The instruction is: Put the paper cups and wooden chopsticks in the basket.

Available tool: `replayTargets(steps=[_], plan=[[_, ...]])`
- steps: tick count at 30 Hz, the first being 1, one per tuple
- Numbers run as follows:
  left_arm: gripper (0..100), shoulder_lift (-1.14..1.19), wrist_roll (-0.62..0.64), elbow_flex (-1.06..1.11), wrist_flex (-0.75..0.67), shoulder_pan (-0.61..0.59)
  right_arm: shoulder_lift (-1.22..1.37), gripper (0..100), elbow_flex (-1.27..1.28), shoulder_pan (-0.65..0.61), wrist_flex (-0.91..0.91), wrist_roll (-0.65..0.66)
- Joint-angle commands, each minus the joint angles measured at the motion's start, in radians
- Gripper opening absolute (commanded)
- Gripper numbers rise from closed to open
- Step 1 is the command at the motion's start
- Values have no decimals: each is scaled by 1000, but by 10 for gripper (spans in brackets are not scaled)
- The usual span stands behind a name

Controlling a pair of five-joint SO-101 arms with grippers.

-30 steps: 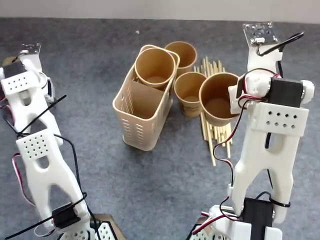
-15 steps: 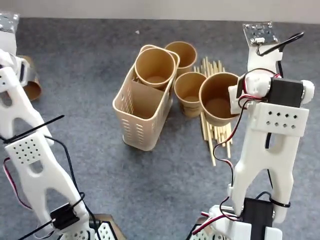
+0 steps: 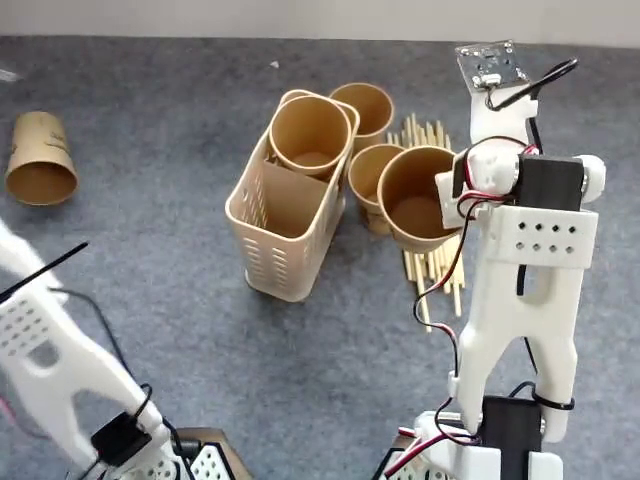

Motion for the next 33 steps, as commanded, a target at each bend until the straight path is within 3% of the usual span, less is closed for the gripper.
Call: replayTargets(steps=[1,5,9,11,14,18,20,21,24,27,29,33], plan=[[254,-211,207,-76,12,-119,-18,5,-7,-10,-4,-5],[252,-325,290,-71,222,-116,-18,5,-7,-10,-5,-6],[252,-424,512,-42,230,-185,-18,5,-7,-10,-7,-6],[252,-504,560,30,233,-228,-16,5,-7,-10,-7,-6],[252,-687,572,328,233,-272,-16,5,-7,-10,-7,-6],[252,-1055,511,941,209,-229,-16,5,-5,-10,-7,-6],[251,-1236,483,1296,46,-154,-16,5,4,-10,-7,-6],[244,-1310,485,1491,-126,-120,-18,5,19,-10,-12,-6],[214,-1458,489,2043,-801,-54,-19,5,99,-10,-62,-5],[235,-1440,489,2313,-1356,-33,-19,5,211,-10,-143,-2],[268,-1369,488,2354,-1539,-33,-24,5,272,-10,-196,0],[284,-1176,482,2290,-1610,-12,-28,5,329,-5,-219,0]])
